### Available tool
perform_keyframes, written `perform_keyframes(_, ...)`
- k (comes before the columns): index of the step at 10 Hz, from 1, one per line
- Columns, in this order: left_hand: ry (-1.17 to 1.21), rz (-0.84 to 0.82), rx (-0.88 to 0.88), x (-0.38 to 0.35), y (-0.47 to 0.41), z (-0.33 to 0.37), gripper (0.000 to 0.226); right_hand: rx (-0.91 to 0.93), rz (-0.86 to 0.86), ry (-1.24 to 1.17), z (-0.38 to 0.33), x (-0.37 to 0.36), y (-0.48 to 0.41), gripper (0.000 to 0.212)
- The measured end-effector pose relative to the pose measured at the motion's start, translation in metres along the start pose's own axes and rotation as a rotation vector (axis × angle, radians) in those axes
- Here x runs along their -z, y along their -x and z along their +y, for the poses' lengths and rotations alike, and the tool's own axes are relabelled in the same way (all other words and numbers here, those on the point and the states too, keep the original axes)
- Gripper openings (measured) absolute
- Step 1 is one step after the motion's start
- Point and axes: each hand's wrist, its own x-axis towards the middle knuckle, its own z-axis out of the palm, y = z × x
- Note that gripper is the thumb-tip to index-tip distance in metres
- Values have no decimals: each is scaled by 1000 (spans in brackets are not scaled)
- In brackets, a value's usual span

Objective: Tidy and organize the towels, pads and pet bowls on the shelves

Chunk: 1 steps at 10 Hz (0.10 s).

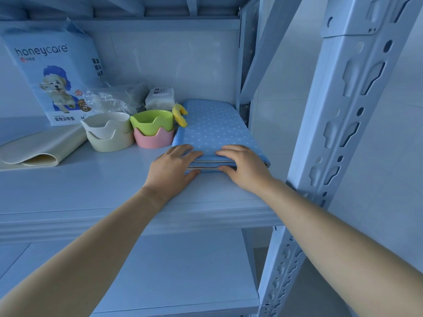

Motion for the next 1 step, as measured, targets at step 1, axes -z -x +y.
perform_keyframes(1, 17, 39, 35, 8, 11, 2, 42, 20, 22, -1, -9, 2, 5, 41)
